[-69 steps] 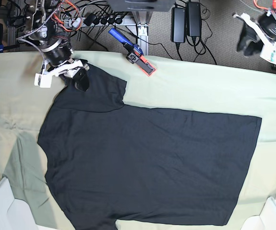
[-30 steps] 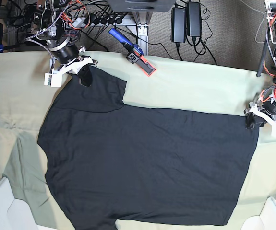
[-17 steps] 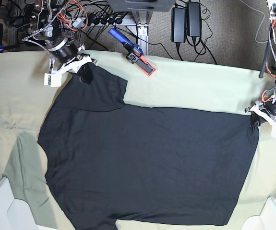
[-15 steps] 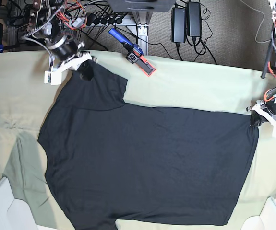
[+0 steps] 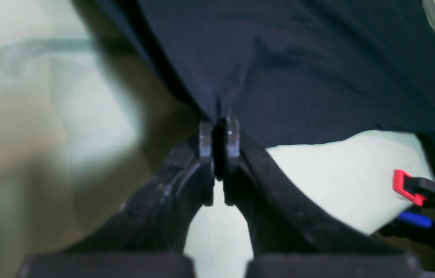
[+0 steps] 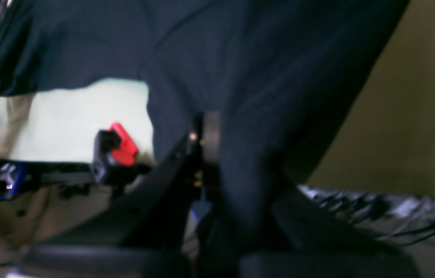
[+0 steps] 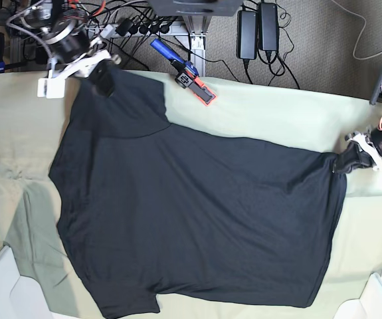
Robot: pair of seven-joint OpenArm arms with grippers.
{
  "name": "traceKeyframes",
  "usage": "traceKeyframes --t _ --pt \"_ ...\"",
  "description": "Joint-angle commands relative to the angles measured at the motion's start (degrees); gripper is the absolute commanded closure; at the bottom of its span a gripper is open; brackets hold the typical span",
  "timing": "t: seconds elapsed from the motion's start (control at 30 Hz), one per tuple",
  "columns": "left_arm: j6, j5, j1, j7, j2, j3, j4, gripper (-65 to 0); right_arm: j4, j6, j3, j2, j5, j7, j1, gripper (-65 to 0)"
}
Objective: Fold the T-shirt properly
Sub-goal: 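Lift the shirt with both grippers and slide it away from the arm bases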
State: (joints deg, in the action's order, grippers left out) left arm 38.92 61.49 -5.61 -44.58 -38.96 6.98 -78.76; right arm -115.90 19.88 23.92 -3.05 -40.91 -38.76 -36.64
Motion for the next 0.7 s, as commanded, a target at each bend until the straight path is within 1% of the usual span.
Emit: traceKeyframes --t 0.0,0.17,0.27,0.37,0.5,0.6,0.67 --pt "1.1 0.7 1.8 1.1 -1.6 0.6 -0.8 0.0 -1.2 3.9 0.5 -1.3 -0.5 1.3 0.1 0.0" --pt "1.1 -0.8 5.9 2.0 -1.5 0.6 -0.8 0.0 -1.2 3.9 0.4 -5.0 -0.2 1.7 3.6 0.0" --pt "1.1 -4.5 7.4 3.4 -1.2 0.6 -0.8 0.0 -1.1 4.0 0.4 -6.6 -0.3 1.6 6.9 0.0" --pt "1.1 -6.7 7.7 5.1 -0.9 0.5 -0.8 0.0 -0.5 4.0 0.4 -8.2 0.0 1.6 11.5 0.0" --pt "1.1 -10.6 7.7 7.2 -0.9 0.5 -0.5 0.0 3.5 4.1 -0.5 -10.7 0.3 1.7 18.1 0.0" --pt "1.1 -10.8 8.1 9.0 -0.9 0.4 1.8 0.0 7.5 4.0 -2.1 -12.3 1.7 1.7 22.7 0.0" --pt "1.1 -11.0 9.9 10.0 -0.6 -0.4 4.6 0.0 10.0 4.0 -3.2 -13.4 2.4 1.7 25.5 0.0"
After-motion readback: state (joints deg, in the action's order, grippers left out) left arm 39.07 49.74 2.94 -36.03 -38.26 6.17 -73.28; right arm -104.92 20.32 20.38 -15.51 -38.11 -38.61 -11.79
